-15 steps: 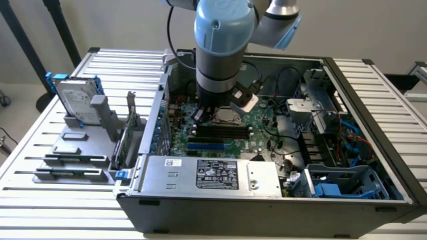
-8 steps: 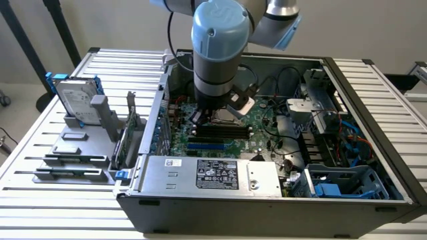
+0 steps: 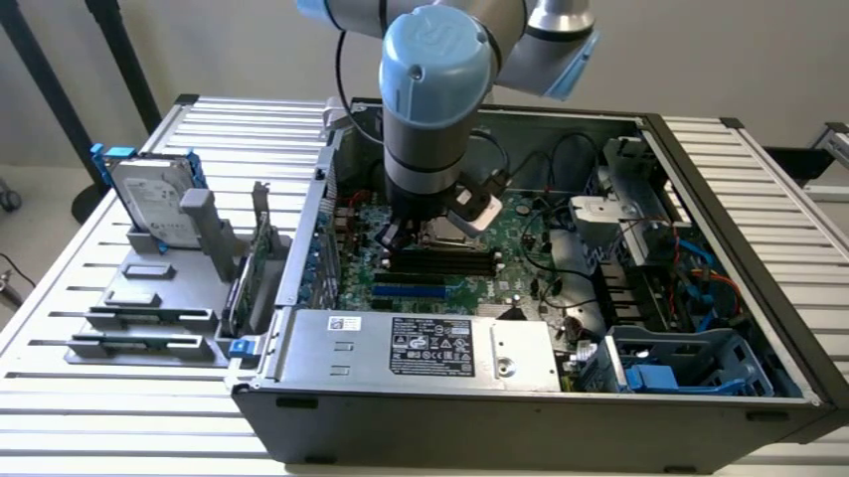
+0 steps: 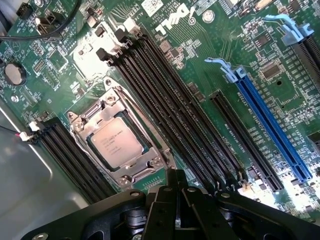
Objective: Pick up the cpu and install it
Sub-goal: 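Install the first cpu locking lever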
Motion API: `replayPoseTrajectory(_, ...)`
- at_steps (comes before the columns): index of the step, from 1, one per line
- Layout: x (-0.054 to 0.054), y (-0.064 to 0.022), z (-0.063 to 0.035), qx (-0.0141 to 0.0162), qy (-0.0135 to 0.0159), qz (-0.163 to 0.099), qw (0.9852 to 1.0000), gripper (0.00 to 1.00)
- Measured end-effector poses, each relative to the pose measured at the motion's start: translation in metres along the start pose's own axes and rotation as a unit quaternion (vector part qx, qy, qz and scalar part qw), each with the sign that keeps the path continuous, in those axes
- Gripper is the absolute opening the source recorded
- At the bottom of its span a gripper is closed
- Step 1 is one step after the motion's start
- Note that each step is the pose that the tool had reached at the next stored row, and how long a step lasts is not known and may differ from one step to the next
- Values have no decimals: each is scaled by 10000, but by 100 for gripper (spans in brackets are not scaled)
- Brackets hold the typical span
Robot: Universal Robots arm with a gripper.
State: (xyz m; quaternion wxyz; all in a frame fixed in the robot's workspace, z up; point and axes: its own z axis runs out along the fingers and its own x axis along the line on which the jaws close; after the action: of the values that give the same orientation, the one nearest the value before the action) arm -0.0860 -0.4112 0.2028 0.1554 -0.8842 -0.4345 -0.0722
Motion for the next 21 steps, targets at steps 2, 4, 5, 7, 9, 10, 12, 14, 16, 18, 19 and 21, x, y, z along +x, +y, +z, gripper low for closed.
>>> replayPoseTrajectory(2,4,-3,17,-1,-1,0,10000,11)
replayPoseTrajectory(4,7,-5,35,-3,-3,0,10000,11)
replayPoseTrajectory(5,7,-6,44,-4,-5,0,10000,11)
replayPoseTrajectory(7,9,-6,60,-8,-10,0,10000,11)
replayPoseTrajectory(9,10,-7,76,-11,-14,0,10000,11)
replayPoseTrajectory(10,11,-7,82,-13,-17,-1,10000,11)
replayPoseTrajectory(12,12,-8,96,-17,-21,0,10000,11)
replayPoseTrajectory(14,12,-8,105,-21,-27,0,10000,11)
replayPoseTrajectory(16,12,-9,112,-30,-38,0,10000,11)
replayPoseTrajectory(18,11,-8,117,-45,-57,0,10000,11)
replayPoseTrajectory(19,11,-8,119,-54,-70,0,10000,11)
replayPoseTrajectory(21,10,-8,120,-79,-102,1,9999,11)
